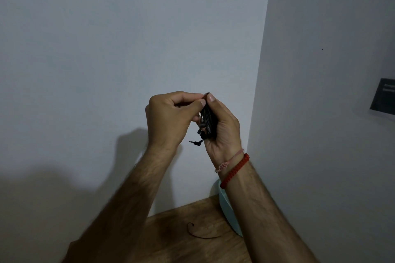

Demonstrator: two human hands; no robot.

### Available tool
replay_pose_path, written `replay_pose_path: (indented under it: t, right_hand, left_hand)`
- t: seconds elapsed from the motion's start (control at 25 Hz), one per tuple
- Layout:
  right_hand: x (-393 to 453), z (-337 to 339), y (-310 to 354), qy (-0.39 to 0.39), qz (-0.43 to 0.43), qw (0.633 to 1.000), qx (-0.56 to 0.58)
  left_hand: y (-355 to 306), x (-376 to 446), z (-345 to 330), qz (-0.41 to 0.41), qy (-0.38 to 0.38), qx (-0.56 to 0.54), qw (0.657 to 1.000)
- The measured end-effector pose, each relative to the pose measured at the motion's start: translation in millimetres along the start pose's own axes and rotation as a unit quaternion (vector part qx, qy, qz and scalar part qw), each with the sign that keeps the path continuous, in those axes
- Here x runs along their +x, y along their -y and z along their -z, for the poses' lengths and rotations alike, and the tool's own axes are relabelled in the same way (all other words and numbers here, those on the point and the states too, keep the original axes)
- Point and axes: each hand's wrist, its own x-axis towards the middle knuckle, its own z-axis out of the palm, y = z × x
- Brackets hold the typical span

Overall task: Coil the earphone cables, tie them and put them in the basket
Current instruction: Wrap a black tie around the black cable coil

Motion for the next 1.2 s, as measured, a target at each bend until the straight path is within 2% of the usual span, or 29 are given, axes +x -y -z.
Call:
replay_pose_path:
  t: [0.28, 0.76, 1.2]
  right_hand:
    - [0.6, 1.3, 1.1, 0.0, 0.054, 0.998, -0.023]
    - [0.6, -1.1, -5.1, -0.011, 0.064, 0.998, -0.025]
    - [-0.8, -3.0, -3.0, -0.01, 0.089, 0.993, -0.074]
  left_hand:
    - [-0.9, 4.7, 2.6, 0.062, 0.029, -0.085, 0.994]
    - [-3.5, 2.7, 4.9, 0.028, 0.004, -0.02, 0.999]
    - [-7.2, 7.7, 11.7, 0.035, 0.016, -0.027, 0.999]
